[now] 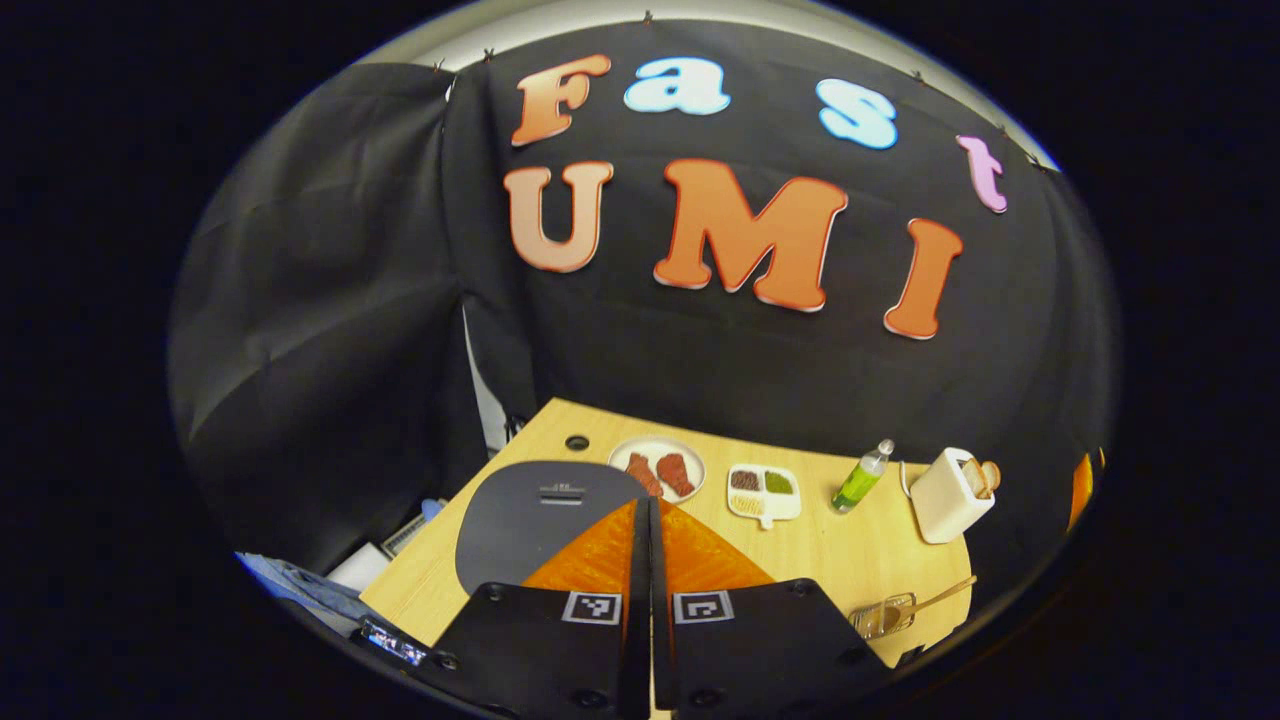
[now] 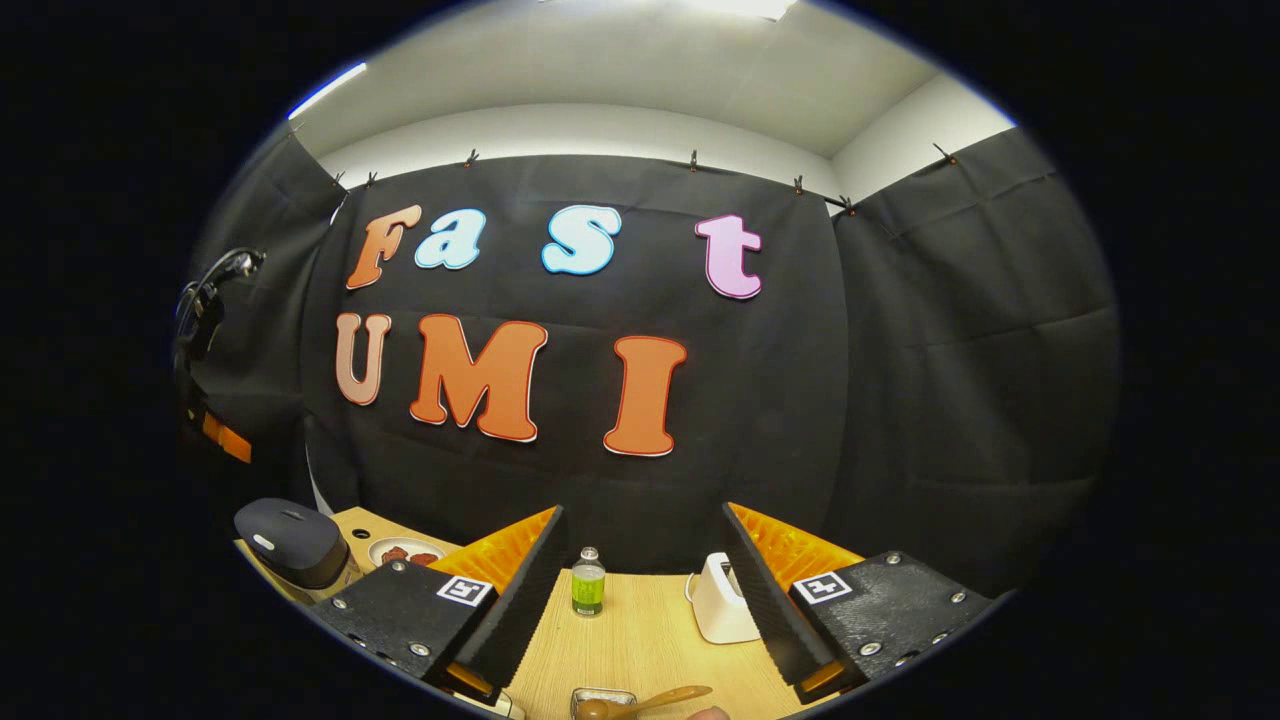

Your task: Close the left gripper, press the button to open the rice cooker; take a wooden spoon from the chopstick holder with the right hand, scoop a spoonful of rice and pour it into the rice cooker, then put the wooden spoon back into the chopstick holder.

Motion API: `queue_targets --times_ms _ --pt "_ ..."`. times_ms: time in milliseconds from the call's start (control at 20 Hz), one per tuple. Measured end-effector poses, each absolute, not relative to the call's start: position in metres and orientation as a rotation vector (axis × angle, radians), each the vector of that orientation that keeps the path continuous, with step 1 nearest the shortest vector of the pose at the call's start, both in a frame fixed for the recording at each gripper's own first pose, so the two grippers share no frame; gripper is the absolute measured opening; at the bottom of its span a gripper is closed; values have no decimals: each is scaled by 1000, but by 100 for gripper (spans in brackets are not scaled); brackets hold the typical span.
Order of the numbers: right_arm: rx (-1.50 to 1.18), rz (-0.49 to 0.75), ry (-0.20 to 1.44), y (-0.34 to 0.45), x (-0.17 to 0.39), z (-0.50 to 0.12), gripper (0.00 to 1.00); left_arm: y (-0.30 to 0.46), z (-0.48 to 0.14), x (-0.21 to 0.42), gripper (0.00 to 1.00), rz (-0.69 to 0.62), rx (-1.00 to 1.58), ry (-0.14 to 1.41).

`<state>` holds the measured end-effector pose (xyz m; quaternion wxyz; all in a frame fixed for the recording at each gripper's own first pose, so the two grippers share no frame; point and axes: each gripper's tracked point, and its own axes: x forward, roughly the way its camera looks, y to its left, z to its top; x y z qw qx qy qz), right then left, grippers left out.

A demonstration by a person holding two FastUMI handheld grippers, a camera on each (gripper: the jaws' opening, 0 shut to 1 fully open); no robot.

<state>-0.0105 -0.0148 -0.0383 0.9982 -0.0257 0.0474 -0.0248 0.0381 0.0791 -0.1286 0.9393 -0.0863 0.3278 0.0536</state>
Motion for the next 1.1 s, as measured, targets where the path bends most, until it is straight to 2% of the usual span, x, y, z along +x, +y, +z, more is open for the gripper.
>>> queue_targets --times_ms 200,500,600,650,800,850,950,1050,1100 --pt "-49 -63 127 -21 -12 -51 94 97 -185 33 5 143 -237 952" --pt "-54 -93 172 -29 -14 -68 94 111 -245 24 5 135 -317 1212" --pt "-57 -101 185 -30 -15 -73 94 108 -264 19 1 144 -353 1263" --pt "-59 -107 191 -32 -17 -76 94 110 -271 17 6 148 -364 1278" --pt "-59 -117 215 -33 -17 -82 94 110 -286 9 5 155 -404 1328" --pt "-59 -124 220 -35 -17 -84 94 108 -294 3 2 153 -409 1359" --pt "-56 -131 238 -35 -19 -91 94 110 -295 3 6 150 -400 1334" --pt "-55 -140 250 -36 -21 -94 94 108 -295 3 6 123 -388 1307" --pt "-54 -140 254 -36 -22 -96 94 107 -295 6 2 132 -402 1304"
